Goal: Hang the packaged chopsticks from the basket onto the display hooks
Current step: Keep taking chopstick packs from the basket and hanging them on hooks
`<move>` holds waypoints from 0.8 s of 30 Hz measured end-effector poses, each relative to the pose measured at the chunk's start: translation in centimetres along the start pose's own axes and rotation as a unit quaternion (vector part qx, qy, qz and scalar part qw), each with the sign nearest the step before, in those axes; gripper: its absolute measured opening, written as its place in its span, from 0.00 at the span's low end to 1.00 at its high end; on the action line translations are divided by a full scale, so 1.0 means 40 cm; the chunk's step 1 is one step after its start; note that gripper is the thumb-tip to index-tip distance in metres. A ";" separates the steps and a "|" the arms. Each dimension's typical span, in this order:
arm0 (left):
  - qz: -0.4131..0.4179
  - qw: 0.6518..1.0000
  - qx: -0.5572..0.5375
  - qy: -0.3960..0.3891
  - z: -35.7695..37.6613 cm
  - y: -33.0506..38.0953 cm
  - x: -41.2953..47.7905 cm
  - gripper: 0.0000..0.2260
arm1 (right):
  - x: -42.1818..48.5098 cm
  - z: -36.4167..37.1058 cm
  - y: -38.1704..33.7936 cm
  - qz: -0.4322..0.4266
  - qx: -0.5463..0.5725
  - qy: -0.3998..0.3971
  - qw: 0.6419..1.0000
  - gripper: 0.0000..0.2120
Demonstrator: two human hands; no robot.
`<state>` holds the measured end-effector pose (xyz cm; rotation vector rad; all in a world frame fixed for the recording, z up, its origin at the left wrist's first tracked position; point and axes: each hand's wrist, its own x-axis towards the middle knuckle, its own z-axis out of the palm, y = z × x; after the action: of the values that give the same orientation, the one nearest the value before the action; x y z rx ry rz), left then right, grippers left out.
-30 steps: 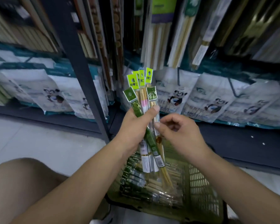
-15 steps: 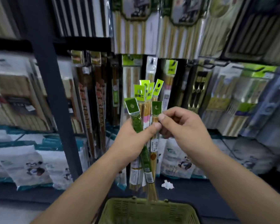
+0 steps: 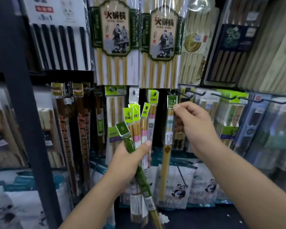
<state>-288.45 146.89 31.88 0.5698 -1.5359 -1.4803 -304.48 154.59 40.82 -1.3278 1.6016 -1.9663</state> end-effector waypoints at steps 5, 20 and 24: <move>-0.018 1.000 -0.001 -0.004 -0.012 -0.008 0.013 0.18 | 0.067 0.001 -0.005 0.008 -0.022 0.024 0.999 0.18; 0.009 1.000 -0.010 -0.025 -0.009 -0.019 0.029 0.10 | 0.115 0.001 0.035 0.032 -0.060 0.074 0.995 0.17; 0.020 0.999 0.005 -0.030 -0.013 -0.020 0.028 0.10 | 0.108 0.004 0.062 0.027 -0.082 0.082 0.993 0.13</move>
<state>-288.75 145.55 31.35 0.5016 -1.5930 -1.4712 -307.50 150.61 40.66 -1.1908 1.8902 -1.9932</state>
